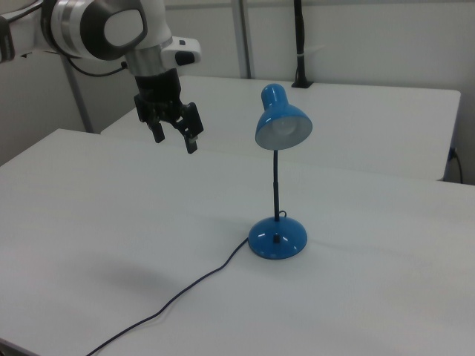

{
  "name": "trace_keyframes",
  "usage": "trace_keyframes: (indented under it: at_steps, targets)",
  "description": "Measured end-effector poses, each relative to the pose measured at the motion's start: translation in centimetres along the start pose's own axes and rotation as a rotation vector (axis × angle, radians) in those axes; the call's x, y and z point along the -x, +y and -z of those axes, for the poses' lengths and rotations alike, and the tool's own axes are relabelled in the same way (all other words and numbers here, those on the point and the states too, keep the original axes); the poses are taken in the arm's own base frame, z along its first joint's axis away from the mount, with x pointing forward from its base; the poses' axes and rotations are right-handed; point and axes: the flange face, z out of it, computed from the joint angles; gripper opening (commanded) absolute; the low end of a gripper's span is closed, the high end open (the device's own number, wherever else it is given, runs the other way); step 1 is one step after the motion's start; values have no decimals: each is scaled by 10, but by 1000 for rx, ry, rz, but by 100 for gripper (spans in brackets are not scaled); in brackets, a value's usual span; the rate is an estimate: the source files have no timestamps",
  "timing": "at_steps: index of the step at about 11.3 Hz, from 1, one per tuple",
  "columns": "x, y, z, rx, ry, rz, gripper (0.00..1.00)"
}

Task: Turn on the lamp
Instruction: 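Move the gripper over the blue lamp base toward its switch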

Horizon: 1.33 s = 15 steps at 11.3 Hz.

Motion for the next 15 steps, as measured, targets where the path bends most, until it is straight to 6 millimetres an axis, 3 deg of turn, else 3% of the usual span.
trace_keyframes:
  at_steps: [12,15]
  targets:
    - [0,6,1,3,1,20,100]
    - [6,38,-4,3,-51,334,100]
